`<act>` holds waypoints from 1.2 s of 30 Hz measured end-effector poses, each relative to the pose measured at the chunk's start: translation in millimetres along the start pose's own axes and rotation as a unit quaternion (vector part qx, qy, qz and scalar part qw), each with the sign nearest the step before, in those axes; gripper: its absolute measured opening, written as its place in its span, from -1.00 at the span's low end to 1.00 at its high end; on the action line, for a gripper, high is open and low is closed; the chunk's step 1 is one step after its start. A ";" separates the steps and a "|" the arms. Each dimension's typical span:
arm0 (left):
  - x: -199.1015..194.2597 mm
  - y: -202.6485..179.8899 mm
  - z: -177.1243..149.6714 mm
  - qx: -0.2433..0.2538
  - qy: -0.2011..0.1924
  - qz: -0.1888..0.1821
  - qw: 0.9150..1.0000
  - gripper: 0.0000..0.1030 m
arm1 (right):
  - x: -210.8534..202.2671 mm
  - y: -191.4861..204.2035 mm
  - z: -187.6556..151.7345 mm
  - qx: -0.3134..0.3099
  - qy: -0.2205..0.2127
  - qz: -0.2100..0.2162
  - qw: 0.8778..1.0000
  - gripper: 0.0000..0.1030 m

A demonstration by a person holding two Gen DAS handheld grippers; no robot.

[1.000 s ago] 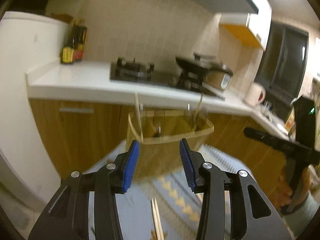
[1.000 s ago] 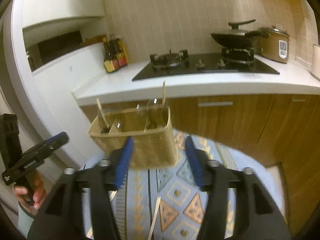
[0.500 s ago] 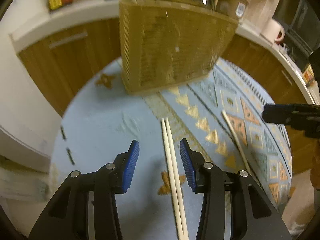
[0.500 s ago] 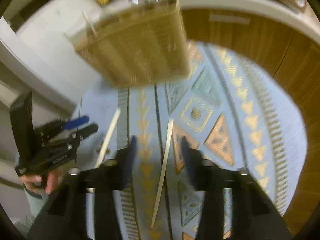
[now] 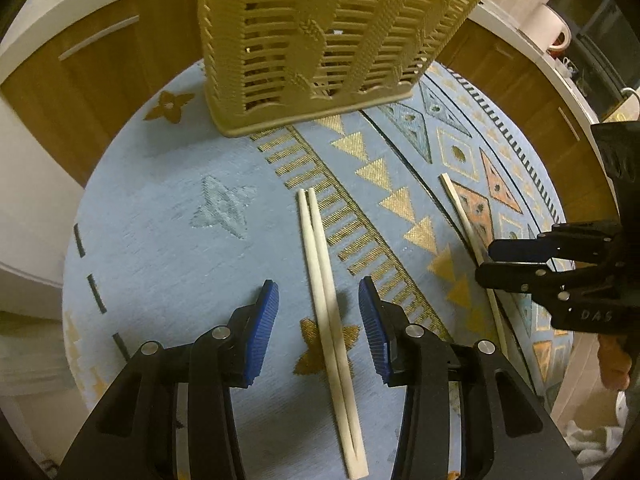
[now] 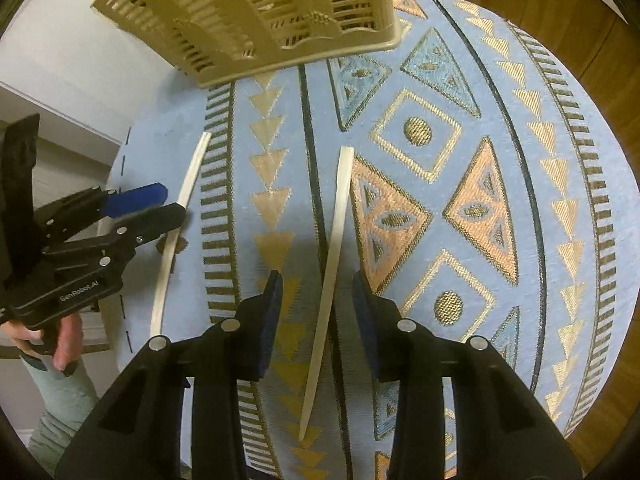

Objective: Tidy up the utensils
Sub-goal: 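Lower both tools and grasp a chopstick pair with the left tool while the right grasps a chopstick, then lift the chopsticks in both tools up over the basket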

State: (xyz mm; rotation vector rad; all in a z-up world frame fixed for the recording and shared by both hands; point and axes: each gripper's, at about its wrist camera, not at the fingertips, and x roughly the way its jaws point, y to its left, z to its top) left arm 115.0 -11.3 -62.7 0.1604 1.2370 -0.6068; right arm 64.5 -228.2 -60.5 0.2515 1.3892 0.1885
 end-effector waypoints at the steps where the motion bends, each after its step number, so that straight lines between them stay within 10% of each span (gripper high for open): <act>1: -0.1 0.1 0.3 0.000 -0.001 0.002 1.000 -0.22 | 1.3 1.0 -0.8 -0.002 -0.003 -0.003 1.000 -0.36; 13: 22.3 -40.6 16.3 0.052 0.035 0.106 0.992 -0.33 | 12.9 37.6 -17.9 -0.086 -0.033 -0.094 0.991 -0.86; 23: 25.4 -62.1 21.8 0.048 0.033 0.130 0.990 -0.81 | 6.4 20.0 -25.0 -0.083 -0.040 -0.050 0.994 -0.91; 36: -31.1 -67.3 -1.0 0.000 -0.097 0.077 0.992 -0.83 | -52.3 -13.5 -36.8 -0.068 -0.106 0.012 0.992 -0.91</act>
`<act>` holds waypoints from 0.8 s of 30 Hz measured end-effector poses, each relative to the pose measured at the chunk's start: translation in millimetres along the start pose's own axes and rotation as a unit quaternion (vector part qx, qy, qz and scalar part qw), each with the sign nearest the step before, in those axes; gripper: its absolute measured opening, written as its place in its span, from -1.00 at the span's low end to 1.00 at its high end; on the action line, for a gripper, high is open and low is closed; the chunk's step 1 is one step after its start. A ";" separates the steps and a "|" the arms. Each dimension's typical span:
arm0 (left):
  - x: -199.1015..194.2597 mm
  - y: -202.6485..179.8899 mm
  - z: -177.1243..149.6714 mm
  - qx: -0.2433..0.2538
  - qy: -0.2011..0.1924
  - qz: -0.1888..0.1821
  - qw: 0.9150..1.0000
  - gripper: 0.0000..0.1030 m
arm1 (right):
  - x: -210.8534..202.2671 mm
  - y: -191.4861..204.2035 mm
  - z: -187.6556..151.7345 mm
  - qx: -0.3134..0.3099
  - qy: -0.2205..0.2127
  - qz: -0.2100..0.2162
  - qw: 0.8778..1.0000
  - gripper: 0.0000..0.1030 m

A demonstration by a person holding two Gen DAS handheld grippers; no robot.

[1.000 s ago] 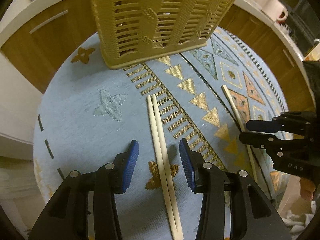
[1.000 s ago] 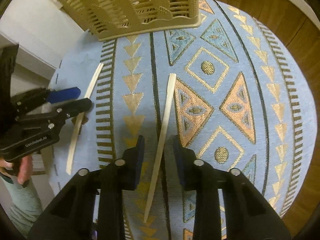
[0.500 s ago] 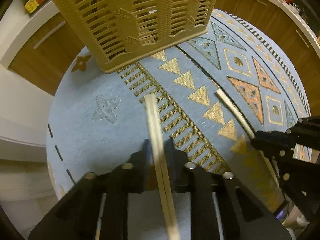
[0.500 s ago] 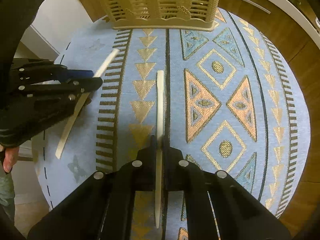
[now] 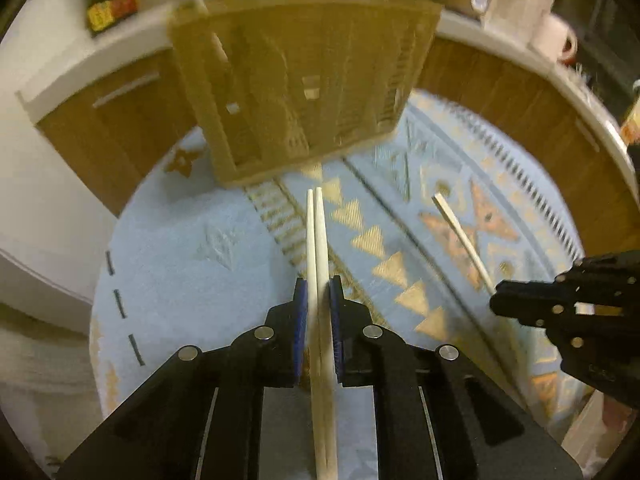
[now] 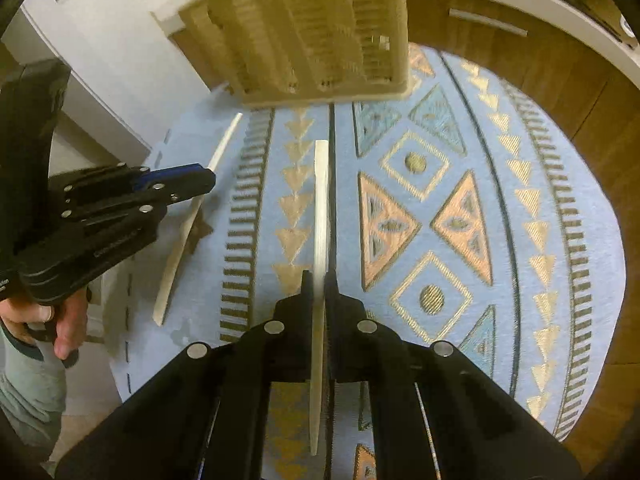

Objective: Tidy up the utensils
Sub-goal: 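Lift the chopsticks in both tools up over the basket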

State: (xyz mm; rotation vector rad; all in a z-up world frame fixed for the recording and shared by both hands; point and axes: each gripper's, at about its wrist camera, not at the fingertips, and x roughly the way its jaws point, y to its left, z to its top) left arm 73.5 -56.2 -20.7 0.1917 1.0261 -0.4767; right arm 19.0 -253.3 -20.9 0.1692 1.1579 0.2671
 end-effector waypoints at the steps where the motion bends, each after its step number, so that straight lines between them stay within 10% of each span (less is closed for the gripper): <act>1: -11.2 -0.1 1.0 -0.008 -0.022 -0.007 1.000 -0.83 | -4.9 -1.4 0.7 0.003 -0.006 0.004 1.000 -0.91; 9: -81.0 6.1 22.1 -0.036 -0.137 -0.031 0.989 -0.83 | -58.1 10.8 10.5 0.004 -0.082 0.036 0.996 -0.91; 24: -176.3 25.4 80.9 -0.082 -0.347 0.007 0.934 -0.82 | -132.3 36.2 88.6 -0.023 -0.288 0.010 0.957 -0.91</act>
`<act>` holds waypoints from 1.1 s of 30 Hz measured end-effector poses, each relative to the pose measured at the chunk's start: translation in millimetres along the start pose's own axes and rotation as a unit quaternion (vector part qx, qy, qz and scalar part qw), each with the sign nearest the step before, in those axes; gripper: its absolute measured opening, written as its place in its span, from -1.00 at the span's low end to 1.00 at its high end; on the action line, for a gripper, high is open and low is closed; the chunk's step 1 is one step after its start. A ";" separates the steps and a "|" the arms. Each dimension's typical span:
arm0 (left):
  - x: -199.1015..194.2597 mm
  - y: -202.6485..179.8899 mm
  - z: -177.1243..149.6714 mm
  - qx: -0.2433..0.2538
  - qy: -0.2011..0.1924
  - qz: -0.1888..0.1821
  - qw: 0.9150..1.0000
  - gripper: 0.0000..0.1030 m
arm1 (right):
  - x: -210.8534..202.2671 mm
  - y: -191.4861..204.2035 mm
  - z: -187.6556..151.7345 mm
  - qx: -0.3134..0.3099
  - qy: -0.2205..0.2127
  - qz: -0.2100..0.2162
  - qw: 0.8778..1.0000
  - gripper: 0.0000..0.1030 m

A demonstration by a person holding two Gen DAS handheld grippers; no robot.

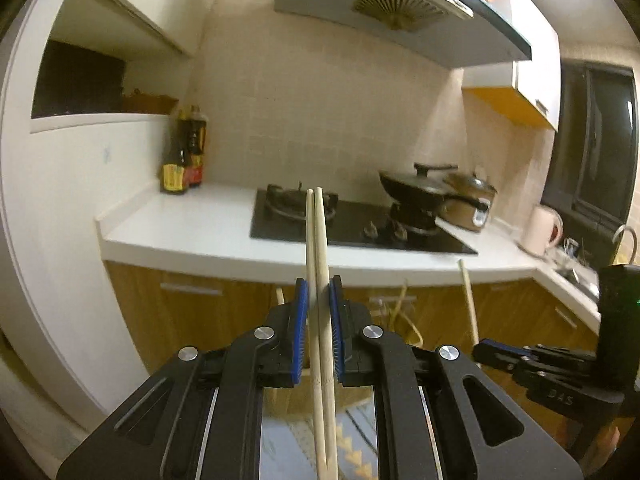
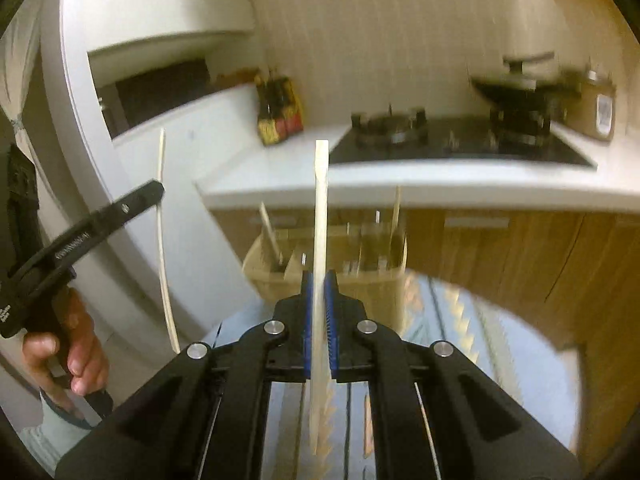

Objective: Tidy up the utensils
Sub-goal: 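Lift the chopsticks in both tools up over the basket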

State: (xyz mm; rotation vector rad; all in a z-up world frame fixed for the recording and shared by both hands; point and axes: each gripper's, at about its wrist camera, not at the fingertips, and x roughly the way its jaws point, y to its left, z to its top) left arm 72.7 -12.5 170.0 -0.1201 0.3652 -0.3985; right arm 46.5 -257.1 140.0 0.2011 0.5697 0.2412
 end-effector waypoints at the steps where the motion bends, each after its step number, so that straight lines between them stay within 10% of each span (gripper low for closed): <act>1: 1.5 0.9 2.4 -0.003 -0.008 0.000 1.000 -0.82 | -1.6 2.6 7.3 -0.008 -0.016 -0.008 1.000 -0.91; 13: 35.9 13.5 15.5 -0.029 -0.112 -0.024 0.993 -0.82 | 24.6 -14.0 47.0 -0.027 -0.162 -0.066 0.984 -0.91; 33: 101.7 32.1 -8.2 -0.013 -0.124 0.010 0.992 -0.82 | 102.7 -26.6 35.7 -0.032 -0.185 -0.104 0.977 -0.91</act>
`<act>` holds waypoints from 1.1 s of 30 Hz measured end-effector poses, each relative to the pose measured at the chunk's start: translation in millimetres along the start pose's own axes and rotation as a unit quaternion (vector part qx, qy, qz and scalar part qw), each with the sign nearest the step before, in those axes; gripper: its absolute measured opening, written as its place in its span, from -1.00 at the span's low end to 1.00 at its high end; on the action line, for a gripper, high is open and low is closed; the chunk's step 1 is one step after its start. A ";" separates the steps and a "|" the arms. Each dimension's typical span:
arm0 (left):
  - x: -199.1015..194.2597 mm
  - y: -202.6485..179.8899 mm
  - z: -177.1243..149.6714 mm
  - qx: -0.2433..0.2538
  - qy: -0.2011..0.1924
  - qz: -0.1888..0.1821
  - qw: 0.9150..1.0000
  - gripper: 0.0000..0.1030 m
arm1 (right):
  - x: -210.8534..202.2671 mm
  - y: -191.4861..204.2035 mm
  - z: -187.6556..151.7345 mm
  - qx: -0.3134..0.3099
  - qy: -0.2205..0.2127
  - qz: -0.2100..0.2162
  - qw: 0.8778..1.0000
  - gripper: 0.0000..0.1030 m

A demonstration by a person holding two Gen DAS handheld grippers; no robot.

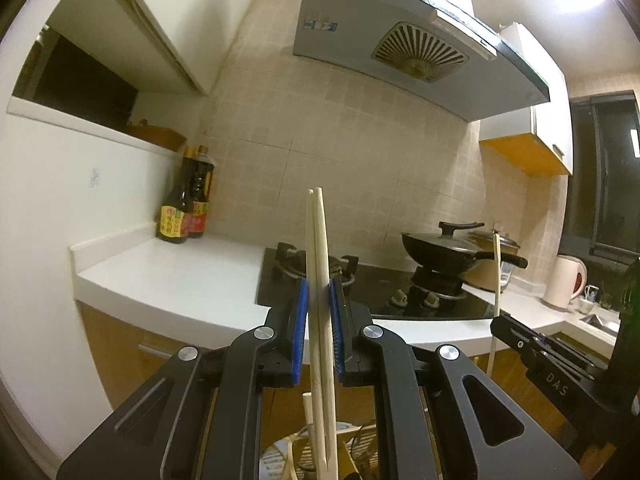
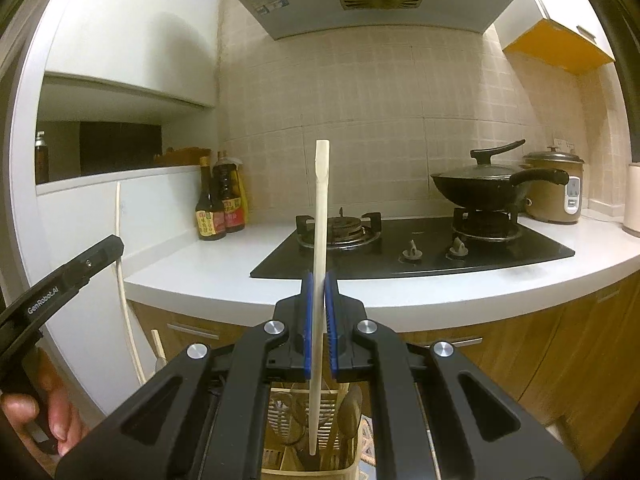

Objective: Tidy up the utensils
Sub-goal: 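Lift the chopsticks in both tools up over the basket, then open both tools to drop the chopsticks into the basket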

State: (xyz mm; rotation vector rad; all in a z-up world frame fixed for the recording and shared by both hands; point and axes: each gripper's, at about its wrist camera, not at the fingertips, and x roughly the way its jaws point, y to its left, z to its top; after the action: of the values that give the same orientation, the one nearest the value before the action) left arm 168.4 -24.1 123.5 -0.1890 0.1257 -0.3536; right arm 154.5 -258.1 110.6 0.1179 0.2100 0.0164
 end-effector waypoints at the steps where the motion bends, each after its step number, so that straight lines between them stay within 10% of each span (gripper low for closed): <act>1: 0.5 -0.3 -2.0 0.002 -0.001 0.001 1.000 -0.82 | 0.9 -0.3 -1.8 0.001 0.000 0.001 1.000 -0.91; 15: 1.6 -0.9 -27.7 0.027 0.005 -0.013 1.000 -0.77 | 0.3 -6.1 -24.5 0.016 -0.017 0.001 1.000 -0.90; 25: -28.1 15.2 -21.9 -0.016 0.030 -0.073 0.997 -0.11 | -38.1 -17.8 -28.2 0.034 0.018 0.028 0.999 -0.37; 27: -34.7 15.4 -21.4 -0.021 0.041 -0.083 0.996 -0.05 | -49.3 -17.9 -33.4 0.033 0.024 0.026 0.999 0.03; 33: -69.6 6.4 -31.4 -0.014 0.052 -0.097 0.994 0.38 | -88.1 -14.5 -59.1 0.016 0.040 0.007 0.999 0.06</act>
State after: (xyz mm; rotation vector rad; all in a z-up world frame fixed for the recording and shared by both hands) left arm 100.9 1.4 97.8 -0.2105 0.2167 -0.5553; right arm 56.1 -268.2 69.7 0.1507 0.2889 0.0318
